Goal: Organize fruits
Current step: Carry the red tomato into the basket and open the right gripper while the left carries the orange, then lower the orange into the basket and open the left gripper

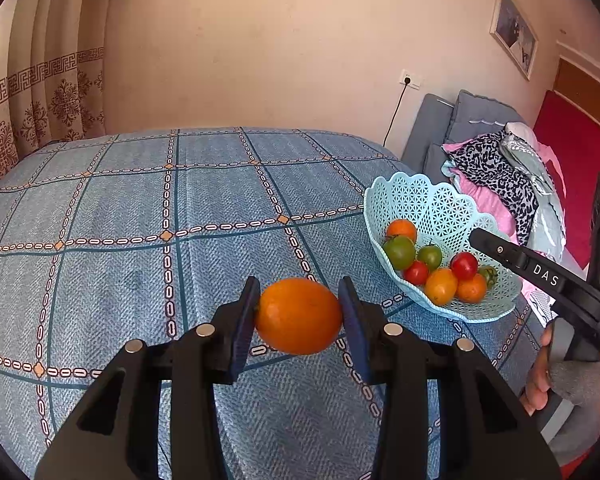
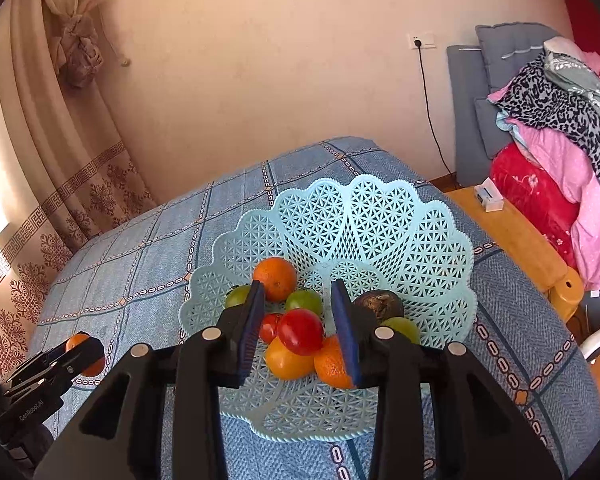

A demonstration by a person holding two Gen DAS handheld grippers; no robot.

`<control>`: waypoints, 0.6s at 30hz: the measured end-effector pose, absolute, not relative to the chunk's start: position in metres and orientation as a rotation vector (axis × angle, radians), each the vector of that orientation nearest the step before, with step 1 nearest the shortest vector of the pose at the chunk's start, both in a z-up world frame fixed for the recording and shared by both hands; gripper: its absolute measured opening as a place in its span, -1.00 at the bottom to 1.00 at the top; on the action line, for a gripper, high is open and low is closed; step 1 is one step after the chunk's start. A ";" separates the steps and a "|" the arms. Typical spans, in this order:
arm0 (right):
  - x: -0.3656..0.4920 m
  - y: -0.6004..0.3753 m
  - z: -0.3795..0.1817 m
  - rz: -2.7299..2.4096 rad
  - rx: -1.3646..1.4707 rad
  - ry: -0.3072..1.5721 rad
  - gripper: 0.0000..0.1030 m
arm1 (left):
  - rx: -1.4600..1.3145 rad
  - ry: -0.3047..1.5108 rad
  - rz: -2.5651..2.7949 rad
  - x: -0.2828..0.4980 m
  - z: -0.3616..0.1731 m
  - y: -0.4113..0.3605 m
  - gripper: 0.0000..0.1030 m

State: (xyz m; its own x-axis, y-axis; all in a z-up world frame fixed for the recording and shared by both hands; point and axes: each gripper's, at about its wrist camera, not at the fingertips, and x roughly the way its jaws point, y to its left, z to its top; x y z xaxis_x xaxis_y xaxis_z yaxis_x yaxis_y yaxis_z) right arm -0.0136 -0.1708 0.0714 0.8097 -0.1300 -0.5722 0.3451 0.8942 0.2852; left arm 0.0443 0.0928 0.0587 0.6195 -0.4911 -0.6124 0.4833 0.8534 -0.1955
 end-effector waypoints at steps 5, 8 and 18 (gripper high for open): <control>-0.025 -0.172 0.071 -0.290 0.385 0.553 -0.32 | -0.006 0.706 -0.562 0.043 0.058 0.090 -0.19; -0.034 -0.171 0.073 -0.316 0.363 0.527 -0.32 | 0.003 0.702 -0.565 0.041 0.058 0.087 -0.19; -0.064 -0.174 0.065 -0.412 0.322 0.472 -0.31 | 0.053 0.711 -0.571 0.037 0.057 0.069 -0.19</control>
